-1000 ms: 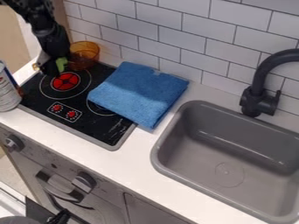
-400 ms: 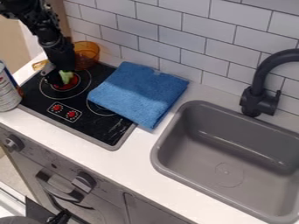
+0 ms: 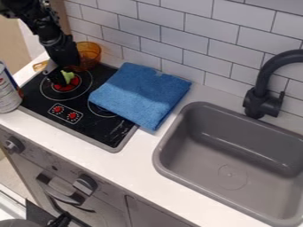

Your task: Put the green vegetable in the right side of the burner

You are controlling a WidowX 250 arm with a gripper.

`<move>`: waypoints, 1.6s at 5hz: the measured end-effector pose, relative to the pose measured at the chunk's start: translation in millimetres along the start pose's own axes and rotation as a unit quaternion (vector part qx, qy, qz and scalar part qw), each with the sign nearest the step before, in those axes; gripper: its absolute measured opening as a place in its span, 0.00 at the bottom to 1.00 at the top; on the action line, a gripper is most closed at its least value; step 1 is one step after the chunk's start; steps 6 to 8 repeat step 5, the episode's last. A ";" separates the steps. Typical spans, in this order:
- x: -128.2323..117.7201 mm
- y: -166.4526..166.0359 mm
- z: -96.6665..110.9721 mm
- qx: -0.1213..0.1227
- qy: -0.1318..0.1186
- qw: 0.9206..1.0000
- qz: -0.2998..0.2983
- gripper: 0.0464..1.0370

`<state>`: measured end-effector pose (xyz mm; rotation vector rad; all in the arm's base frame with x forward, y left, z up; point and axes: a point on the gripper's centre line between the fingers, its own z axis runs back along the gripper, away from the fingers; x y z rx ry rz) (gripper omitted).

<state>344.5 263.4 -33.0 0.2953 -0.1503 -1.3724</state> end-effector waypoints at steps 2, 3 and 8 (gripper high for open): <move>7.4 -5.8 33.1 -0.020 -0.027 0.999 -0.004 0.96; 25.7 -17.6 46.1 -0.072 -0.040 0.997 -0.005 0.96; 83.7 -31.9 51.2 -0.103 -0.054 0.993 0.019 0.96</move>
